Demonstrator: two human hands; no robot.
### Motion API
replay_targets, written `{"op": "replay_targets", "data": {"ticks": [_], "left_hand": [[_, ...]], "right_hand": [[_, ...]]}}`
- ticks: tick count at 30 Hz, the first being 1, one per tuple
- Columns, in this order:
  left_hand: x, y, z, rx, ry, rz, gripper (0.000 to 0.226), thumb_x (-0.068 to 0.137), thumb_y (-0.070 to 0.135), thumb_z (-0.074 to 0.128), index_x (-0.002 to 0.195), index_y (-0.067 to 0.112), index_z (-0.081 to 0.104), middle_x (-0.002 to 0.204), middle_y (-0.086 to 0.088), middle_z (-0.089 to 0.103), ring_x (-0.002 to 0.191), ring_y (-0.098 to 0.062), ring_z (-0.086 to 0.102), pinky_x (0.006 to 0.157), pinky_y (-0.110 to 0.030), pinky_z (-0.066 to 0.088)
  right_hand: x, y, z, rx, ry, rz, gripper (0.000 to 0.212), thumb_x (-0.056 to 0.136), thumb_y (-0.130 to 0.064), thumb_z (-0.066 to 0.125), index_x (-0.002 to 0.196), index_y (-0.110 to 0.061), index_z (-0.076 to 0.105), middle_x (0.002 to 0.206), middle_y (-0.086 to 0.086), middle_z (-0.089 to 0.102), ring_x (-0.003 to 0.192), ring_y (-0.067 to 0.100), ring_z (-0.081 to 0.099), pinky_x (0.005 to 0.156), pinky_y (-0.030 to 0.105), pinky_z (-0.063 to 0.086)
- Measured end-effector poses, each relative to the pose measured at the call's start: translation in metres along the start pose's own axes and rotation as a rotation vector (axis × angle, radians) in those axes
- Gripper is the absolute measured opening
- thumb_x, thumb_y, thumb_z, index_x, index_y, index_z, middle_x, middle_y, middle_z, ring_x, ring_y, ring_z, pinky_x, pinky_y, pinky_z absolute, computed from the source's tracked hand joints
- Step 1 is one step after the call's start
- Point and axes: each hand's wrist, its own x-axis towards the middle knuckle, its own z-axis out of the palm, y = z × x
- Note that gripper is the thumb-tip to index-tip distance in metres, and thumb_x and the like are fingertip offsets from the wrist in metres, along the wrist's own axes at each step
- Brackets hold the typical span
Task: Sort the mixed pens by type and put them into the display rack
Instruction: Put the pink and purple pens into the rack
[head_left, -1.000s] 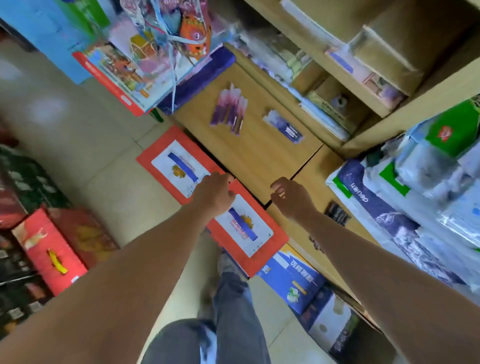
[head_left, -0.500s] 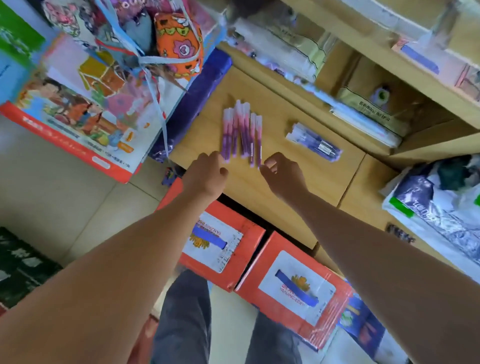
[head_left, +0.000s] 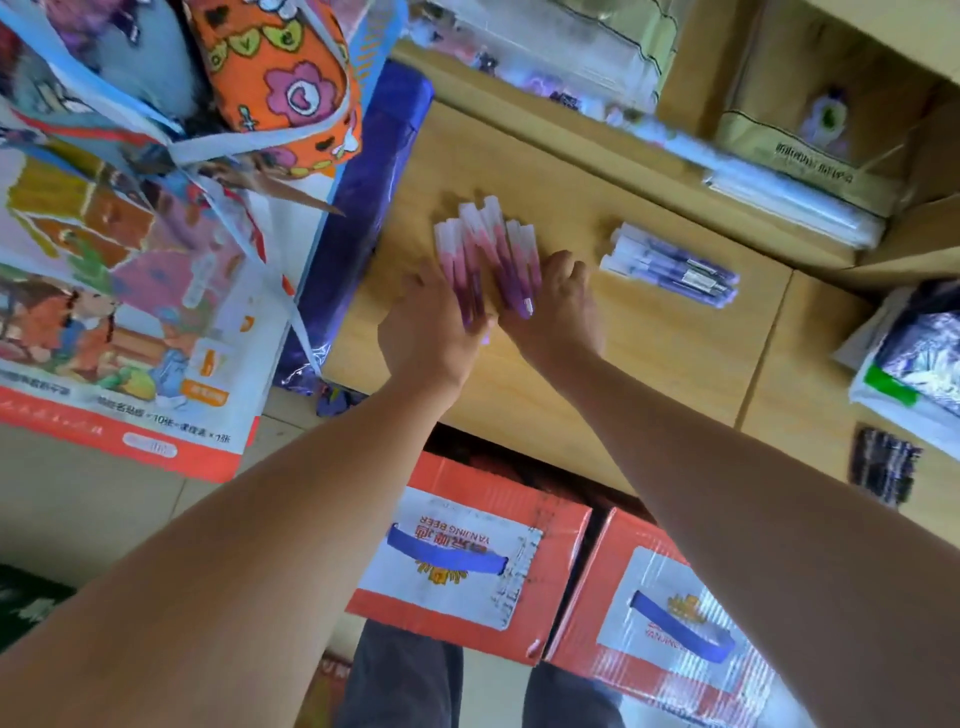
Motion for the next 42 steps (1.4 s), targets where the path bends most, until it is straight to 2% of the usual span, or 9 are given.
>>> {"op": "replay_targets", "data": {"ticks": [6,12,16,21,26,29,34,38,42], "left_hand": [[0.008,0.006,-0.007,0.15,-0.025,0.048,0.051,0.084,0.034,0.066,0.117,0.005,0.043,0.113,-0.01,0.057,0.1,-0.031,0.061,0.064,-0.034,0.036],[0.018,0.012,-0.009,0.28,-0.072,0.104,0.031,0.089,0.03,0.059,0.107,0.006,0.058,0.105,-0.011,0.061,0.094,-0.029,0.061,0.064,-0.032,0.038],[0.018,0.011,-0.005,0.27,-0.055,0.107,0.038,0.093,0.033,0.053,0.114,0.001,0.052,0.105,-0.014,0.058,0.093,-0.03,0.061,0.062,-0.033,0.04],[0.014,0.01,-0.005,0.04,-0.122,0.047,0.026,0.092,0.026,0.043,0.103,0.004,0.052,0.076,-0.004,0.054,0.073,-0.027,0.057,0.057,-0.032,0.038],[-0.003,0.027,-0.006,-0.1,-0.248,0.053,0.029,0.097,0.025,0.04,0.115,0.002,0.045,0.087,-0.011,0.059,0.075,-0.03,0.06,0.063,-0.035,0.046],[-0.021,0.046,-0.005,-0.213,-0.323,0.027,0.029,0.097,0.025,0.041,0.114,0.003,0.046,0.089,-0.012,0.061,0.074,-0.034,0.063,0.068,-0.043,0.054],[-0.065,0.092,-0.005,-0.404,-0.389,-0.022,0.03,0.096,0.025,0.042,0.112,0.002,0.05,0.078,-0.015,0.053,0.067,-0.028,0.05,0.068,-0.049,0.05],[-0.114,0.138,-0.008,-0.671,-0.425,-0.087,0.027,0.1,0.031,0.046,0.102,0.004,0.053,0.064,-0.002,0.045,0.045,-0.014,0.043,0.041,-0.023,0.036],[-0.168,0.181,-0.009,-0.763,-0.458,-0.015,0.02,0.1,0.029,0.046,0.096,0.01,0.05,0.06,0.0,0.039,0.039,-0.007,0.036,0.033,-0.017,0.029]], "right_hand": [[-0.005,0.017,-0.011,-0.099,-0.044,0.008,0.06,0.074,-0.029,0.074,0.118,-0.01,0.038,0.115,0.008,0.049,0.104,0.027,0.053,0.071,0.034,0.042],[-0.006,0.023,-0.019,-0.131,-0.089,0.035,0.05,0.081,-0.025,0.07,0.119,-0.007,0.041,0.112,0.011,0.055,0.101,0.029,0.058,0.068,0.032,0.039],[-0.005,0.025,-0.019,-0.135,-0.12,0.031,0.05,0.083,-0.027,0.068,0.12,-0.006,0.042,0.112,0.011,0.055,0.1,0.029,0.059,0.067,0.031,0.039],[-0.008,0.032,-0.023,-0.049,-0.147,0.005,0.037,0.086,-0.026,0.061,0.113,-0.008,0.043,0.101,0.009,0.054,0.091,0.029,0.057,0.066,0.034,0.039],[-0.019,0.053,-0.042,0.218,-0.312,0.035,0.016,0.09,-0.021,0.052,0.097,-0.01,0.041,0.078,0.006,0.055,0.071,0.028,0.057,0.061,0.039,0.045],[-0.035,0.074,-0.058,0.395,-0.364,0.102,0.014,0.092,-0.016,0.048,0.101,-0.005,0.049,0.077,0.009,0.059,0.063,0.022,0.058,0.062,0.037,0.05],[-0.072,0.114,-0.094,0.67,-0.394,0.147,0.015,0.095,-0.006,0.046,0.108,-0.002,0.052,0.069,0.006,0.056,0.057,0.018,0.052,0.063,0.031,0.05],[-0.108,0.145,-0.132,0.814,-0.405,0.1,0.014,0.095,-0.001,0.044,0.108,-0.002,0.051,0.071,0.007,0.054,0.058,0.017,0.051,0.059,0.021,0.048],[-0.147,0.181,-0.169,0.873,-0.404,0.041,0.013,0.097,-0.002,0.045,0.108,-0.002,0.051,0.072,0.007,0.054,0.061,0.017,0.053,0.061,0.022,0.051]]}}
